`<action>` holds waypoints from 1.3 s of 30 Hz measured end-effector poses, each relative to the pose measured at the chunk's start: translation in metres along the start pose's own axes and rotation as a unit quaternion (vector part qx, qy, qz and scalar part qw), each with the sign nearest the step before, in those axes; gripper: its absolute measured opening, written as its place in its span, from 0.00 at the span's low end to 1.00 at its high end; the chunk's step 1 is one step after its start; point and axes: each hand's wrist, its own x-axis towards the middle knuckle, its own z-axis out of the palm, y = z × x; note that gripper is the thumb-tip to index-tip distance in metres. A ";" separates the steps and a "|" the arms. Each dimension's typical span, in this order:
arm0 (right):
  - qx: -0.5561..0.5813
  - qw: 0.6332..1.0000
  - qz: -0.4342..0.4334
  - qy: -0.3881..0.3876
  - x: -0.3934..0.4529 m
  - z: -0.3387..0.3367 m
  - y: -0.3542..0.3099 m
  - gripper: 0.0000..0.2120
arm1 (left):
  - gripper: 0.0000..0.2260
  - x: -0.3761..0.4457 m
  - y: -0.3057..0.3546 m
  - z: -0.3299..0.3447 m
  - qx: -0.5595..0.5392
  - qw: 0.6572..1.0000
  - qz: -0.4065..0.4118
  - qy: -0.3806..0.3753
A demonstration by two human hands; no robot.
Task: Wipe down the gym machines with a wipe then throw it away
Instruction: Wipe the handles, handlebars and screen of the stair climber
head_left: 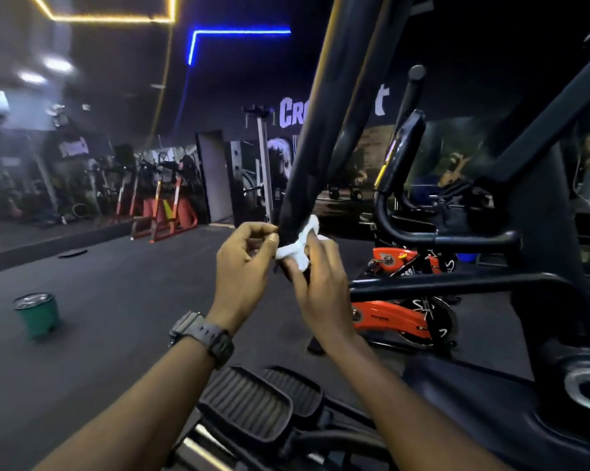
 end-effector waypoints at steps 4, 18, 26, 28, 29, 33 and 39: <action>-0.109 0.982 -0.153 -0.024 -0.035 0.001 0.014 0.23 | 0.09 0.014 -0.003 -0.001 -0.153 0.986 -0.058 -0.023; -0.459 0.805 -0.363 -0.097 0.067 -0.044 -0.064 0.10 | 0.28 0.069 -0.043 -0.002 -0.401 0.886 -0.119 -0.200; -0.553 0.767 -0.275 -0.172 0.078 -0.024 -0.087 0.11 | 0.23 0.080 -0.037 0.021 -0.450 0.868 -0.054 -0.203; -0.575 0.748 -0.257 -0.209 0.071 -0.027 -0.098 0.17 | 0.27 0.084 -0.039 0.019 -0.477 0.842 -0.077 -0.239; -0.592 0.735 -0.262 -0.200 0.079 -0.029 -0.105 0.21 | 0.28 0.087 -0.040 0.018 -0.483 0.835 -0.082 -0.250; -0.671 0.691 -0.239 -0.125 0.130 -0.031 -0.128 0.14 | 0.33 0.098 -0.039 0.020 -0.484 0.819 -0.093 -0.293; -0.639 0.668 -0.203 -0.323 0.068 0.029 -0.108 0.03 | 0.39 0.127 -0.043 0.027 -0.516 0.738 -0.112 -0.420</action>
